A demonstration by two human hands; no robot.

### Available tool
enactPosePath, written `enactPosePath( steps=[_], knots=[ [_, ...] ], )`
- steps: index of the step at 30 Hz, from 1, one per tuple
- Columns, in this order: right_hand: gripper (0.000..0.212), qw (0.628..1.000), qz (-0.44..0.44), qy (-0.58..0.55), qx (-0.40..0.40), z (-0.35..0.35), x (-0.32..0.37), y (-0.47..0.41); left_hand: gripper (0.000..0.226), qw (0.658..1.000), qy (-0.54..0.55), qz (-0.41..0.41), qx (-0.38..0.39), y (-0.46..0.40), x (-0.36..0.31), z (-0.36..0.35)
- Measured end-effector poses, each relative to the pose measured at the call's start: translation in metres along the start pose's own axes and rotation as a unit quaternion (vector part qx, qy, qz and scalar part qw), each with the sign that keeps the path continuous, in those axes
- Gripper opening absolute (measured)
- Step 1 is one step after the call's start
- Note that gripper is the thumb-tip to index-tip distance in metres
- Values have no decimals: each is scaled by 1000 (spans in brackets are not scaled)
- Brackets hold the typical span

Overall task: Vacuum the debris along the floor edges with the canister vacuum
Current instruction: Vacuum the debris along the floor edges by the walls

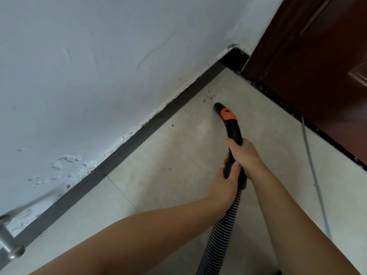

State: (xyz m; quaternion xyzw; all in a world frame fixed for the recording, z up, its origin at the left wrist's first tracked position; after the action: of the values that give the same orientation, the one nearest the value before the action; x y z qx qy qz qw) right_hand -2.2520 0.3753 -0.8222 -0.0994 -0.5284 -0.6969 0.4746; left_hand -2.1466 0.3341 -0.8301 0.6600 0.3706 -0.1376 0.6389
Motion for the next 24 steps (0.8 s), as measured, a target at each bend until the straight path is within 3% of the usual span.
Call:
enactPosePath(
  steps=[7,12,18,24],
  knots=[
    [15,998,10,6,54,-15,13,-13,41,998,43,-25,-42,-14,-4,6],
    [15,999,10,-13,50,-15,13,-17,34,998,30,-30,-38,-19,-6,8],
    [20,999,0,-44,10,5,10,-28,47,1000,17,-16,-20,-30,-14,-4],
    [15,997,28,-20,72,-21,31,-34,48,995,50,-35,-76,-40,-15,11]
  ],
)
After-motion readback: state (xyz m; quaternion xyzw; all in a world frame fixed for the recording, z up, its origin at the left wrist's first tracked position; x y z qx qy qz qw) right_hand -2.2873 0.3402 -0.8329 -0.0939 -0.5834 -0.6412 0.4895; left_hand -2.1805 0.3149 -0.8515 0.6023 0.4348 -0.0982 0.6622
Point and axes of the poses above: each hand's wrist, its own y-axis away from the middle knuckle, its own z-axis out of the back of the hand, x = y × z, the point moved 6 cm from there along -y, towards the middle knuckle, and after that the axes turned 1 degree about -z, right-handed, at the moved point
